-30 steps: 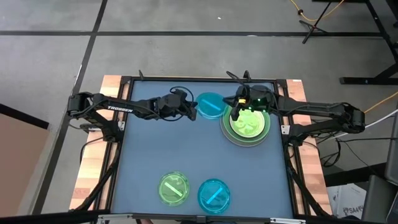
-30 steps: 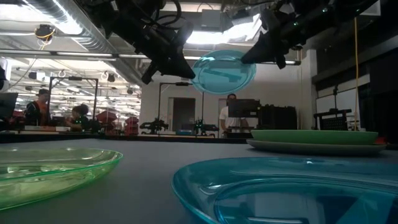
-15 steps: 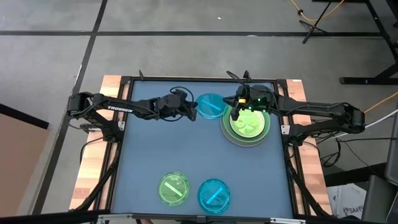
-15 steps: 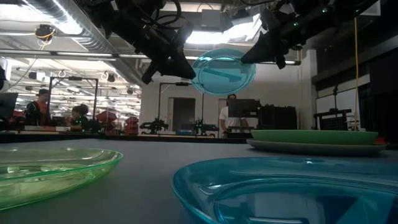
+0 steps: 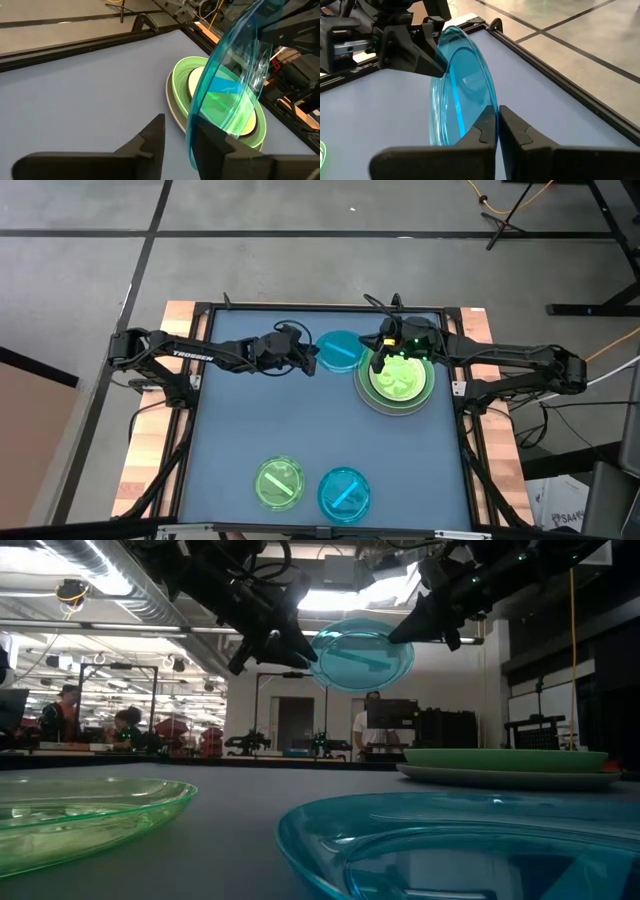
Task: Stack plastic plates
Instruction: Stack the top small light blue plate on the small light green plate
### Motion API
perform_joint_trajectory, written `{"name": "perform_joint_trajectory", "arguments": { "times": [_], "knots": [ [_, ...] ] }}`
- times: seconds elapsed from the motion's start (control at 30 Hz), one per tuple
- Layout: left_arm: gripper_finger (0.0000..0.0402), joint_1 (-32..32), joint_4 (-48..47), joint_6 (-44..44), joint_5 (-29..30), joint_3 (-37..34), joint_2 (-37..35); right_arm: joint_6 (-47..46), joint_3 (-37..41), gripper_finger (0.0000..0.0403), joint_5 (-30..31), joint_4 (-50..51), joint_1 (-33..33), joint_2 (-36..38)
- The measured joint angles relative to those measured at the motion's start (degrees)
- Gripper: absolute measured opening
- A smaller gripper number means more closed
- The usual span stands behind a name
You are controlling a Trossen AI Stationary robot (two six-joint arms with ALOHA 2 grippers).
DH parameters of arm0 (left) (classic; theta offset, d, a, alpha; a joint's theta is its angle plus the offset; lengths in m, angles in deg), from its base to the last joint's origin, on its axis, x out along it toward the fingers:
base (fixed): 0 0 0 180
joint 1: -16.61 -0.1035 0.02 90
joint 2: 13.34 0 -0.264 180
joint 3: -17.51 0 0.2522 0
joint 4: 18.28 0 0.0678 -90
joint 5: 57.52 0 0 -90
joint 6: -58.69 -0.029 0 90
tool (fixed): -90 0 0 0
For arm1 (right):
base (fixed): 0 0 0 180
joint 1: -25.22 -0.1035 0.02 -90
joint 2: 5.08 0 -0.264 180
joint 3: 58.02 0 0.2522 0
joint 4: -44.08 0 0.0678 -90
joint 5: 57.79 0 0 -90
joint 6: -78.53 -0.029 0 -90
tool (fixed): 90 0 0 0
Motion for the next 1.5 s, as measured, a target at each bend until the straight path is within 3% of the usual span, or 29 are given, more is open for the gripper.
{"name": "perform_joint_trajectory", "arguments": {
  "times": [0.27, 0.73, 1.27, 1.5],
  "knots": [
    [0.0104, 0.0, -0.04, 0.28, 0.0, 0.0, 0.01, -0.04, 0.0, 0.0, 0.07, 0.94, 0.66, 0.0],
    [0.0102, 0.0, -0.09, 0.39, 0.07, 0.0, 0.02, -0.02, 0.0, 0.0, -0.32, 5.97, 7.43, 0.04],
    [0.0104, 0.82, -0.46, 0.05, 0.07, 0.0, 0.02, 0.61, 0.0, 0.0, -23.34, 24.72, 21.16, 7.74],
    [0.0105, 1.05, -0.46, 0.02, 0.07, 0.0, 0.02, 5.95, 0.0, 0.0, -25.62, 39.66, 26.11, 9.25]
  ]
}}
